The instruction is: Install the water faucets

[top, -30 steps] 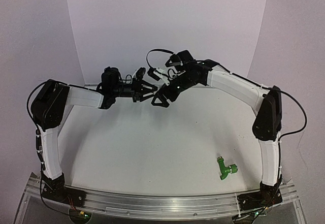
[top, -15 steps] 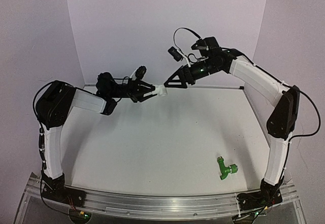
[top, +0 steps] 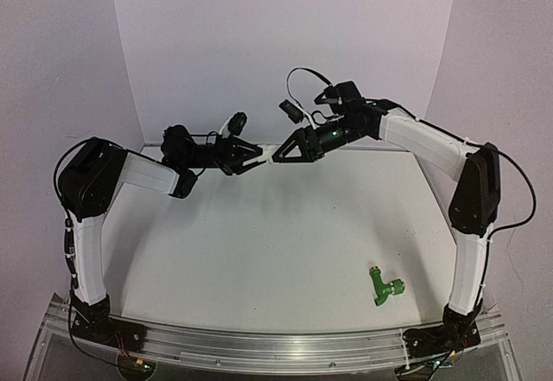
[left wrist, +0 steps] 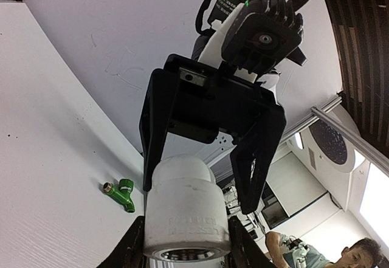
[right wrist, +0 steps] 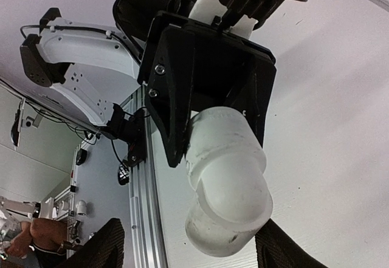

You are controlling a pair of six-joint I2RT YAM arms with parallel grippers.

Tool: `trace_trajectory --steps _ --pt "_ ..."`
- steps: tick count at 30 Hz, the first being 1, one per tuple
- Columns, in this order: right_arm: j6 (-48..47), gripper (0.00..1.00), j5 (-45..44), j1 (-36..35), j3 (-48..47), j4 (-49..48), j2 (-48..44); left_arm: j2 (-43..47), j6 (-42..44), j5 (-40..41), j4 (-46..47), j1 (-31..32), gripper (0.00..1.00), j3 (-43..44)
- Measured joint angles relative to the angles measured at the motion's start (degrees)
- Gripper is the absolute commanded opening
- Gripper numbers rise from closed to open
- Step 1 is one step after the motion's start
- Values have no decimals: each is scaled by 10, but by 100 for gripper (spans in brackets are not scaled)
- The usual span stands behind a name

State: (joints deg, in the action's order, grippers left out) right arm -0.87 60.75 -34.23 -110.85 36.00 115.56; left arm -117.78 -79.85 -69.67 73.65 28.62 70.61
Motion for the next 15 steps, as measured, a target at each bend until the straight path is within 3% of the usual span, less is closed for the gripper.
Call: trace_trajectory --steps 15 --pt "50 37 22 -13 -20 -30 45 2 3 3 13 3 0 -5"
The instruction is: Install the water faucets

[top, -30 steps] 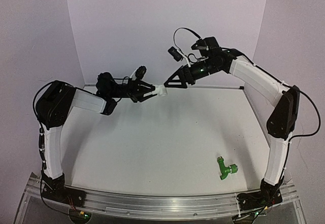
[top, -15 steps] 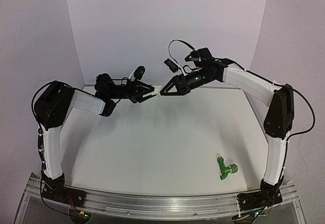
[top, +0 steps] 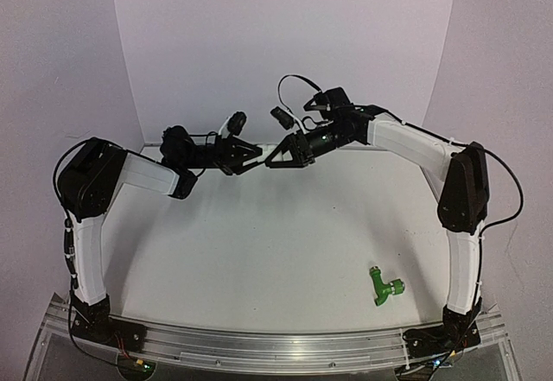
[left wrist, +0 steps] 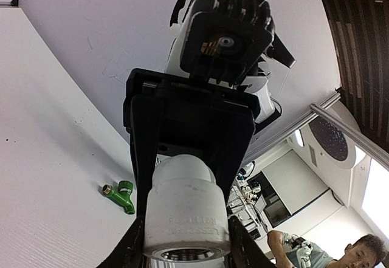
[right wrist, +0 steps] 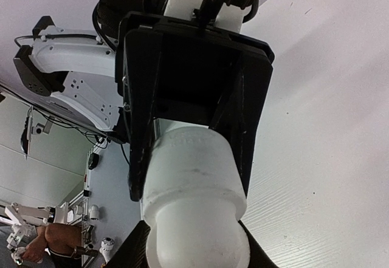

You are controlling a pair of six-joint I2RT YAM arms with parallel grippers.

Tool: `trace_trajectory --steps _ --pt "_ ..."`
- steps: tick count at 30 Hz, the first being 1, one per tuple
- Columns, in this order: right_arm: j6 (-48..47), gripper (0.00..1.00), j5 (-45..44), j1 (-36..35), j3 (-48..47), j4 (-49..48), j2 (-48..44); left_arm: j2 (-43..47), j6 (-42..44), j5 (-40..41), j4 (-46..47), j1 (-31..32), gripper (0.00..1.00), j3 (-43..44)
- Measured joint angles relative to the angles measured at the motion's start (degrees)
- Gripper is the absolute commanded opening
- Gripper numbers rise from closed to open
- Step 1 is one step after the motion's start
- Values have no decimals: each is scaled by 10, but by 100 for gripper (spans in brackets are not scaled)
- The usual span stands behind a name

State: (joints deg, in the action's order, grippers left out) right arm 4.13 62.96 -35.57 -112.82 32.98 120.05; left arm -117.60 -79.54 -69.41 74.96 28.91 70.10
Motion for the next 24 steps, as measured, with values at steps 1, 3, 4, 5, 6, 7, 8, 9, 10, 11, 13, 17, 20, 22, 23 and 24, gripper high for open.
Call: trace_trajectory --steps 1,3,4,5,6,7,8,9,10,11,13,17,20,22,23,24 --pt "1 36 0 0 0 0 0 1 0 0 2 0 0 -1" --pt "4 35 2 0 -1 -1 0 3 0 0 2 0 0 -1" --pt "4 36 4 0 -1 -1 0 4 0 0 2 0 0 -1" --pt "4 37 5 0 -1 -1 0 5 0 0 2 0 0 -1" --pt "4 39 6 0 -1 -1 0 6 0 0 2 0 0 -2" --pt "4 41 7 0 -1 -2 0 6 0 0 2 0 0 -2" --pt "5 43 8 0 -1 -2 0 6 0 0 2 0 0 -3" --pt "5 43 9 0 -1 -3 0 6 0 1 2 0 0 -3" --pt "5 41 11 0 -1 -3 0 6 0 1 2 0 0 -4" --pt "5 39 11 -1 -2 -3 0 6 0 1 2 0 0 -5" --pt "6 33 9 -1 -2 -4 0 7 1 1 4 0 0 -5" --pt "11 17 7 -1 -2 -3 0 7 3 1 8 0 2 -5" --pt "11 13 6 -1 -3 -4 0 7 3 1 8 0 17 -5" --pt "11 9 6 -1 -3 -4 0 7 2 2 8 0 33 -5" --pt "12 7 5 -1 -3 -4 0 7 2 2 8 0 42 -5" --pt "12 6 5 0 -3 -4 0 7 2 2 8 0 50 -5"
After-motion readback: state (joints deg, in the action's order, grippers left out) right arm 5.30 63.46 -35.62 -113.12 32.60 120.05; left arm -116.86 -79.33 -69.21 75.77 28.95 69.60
